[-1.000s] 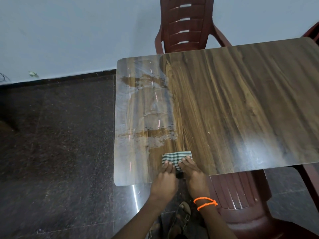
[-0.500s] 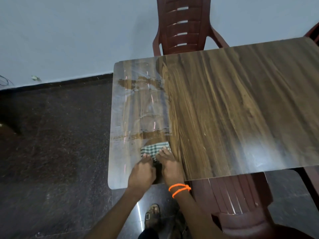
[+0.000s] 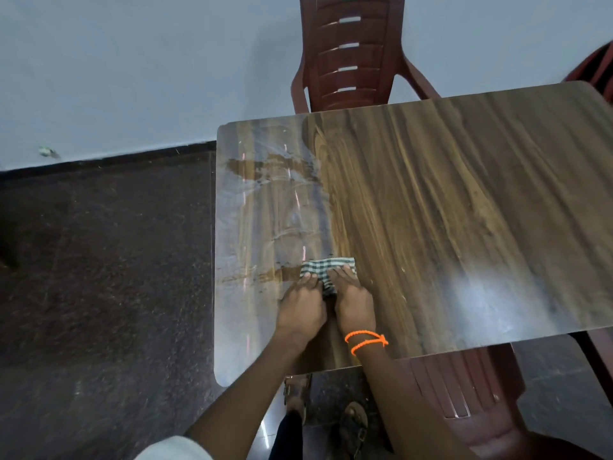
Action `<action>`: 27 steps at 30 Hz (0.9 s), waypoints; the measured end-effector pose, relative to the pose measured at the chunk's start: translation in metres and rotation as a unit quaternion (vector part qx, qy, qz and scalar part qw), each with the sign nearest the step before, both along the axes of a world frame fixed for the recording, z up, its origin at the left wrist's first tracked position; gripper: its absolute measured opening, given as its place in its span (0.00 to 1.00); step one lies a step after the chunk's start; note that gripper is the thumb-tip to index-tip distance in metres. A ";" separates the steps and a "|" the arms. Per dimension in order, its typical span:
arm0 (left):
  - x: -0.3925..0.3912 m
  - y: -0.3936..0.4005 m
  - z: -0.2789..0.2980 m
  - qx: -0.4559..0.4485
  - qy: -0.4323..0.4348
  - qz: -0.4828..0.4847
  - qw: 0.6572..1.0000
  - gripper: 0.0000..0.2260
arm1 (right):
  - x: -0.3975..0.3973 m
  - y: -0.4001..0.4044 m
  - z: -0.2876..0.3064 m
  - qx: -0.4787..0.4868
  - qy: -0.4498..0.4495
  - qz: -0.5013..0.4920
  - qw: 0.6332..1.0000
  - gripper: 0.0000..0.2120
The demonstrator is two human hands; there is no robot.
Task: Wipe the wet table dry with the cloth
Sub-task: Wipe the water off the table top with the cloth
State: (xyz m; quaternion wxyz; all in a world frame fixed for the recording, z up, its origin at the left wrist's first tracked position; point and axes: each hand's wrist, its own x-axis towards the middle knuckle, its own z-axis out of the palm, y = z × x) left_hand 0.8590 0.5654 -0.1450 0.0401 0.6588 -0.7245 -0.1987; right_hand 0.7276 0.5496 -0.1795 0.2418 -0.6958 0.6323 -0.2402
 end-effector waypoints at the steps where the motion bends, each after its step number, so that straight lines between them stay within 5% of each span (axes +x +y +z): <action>1: 0.017 -0.010 -0.007 0.012 0.005 0.003 1.000 0.20 | 0.018 -0.007 -0.003 0.007 0.006 0.001 1.000 0.25; 13: 0.020 0.050 -0.003 0.030 0.030 -0.020 0.999 0.28 | 0.006 0.044 -0.009 -0.023 0.021 0.071 0.997 0.20; 20: 0.001 -0.015 0.004 0.015 0.069 -0.016 0.997 0.25 | -0.002 -0.011 -0.004 -0.009 0.010 -0.032 0.999 0.20; 27: 0.055 -0.059 -0.010 0.019 0.060 0.012 0.998 0.22 | 0.051 -0.054 -0.005 -0.026 -0.026 -0.005 0.999 0.20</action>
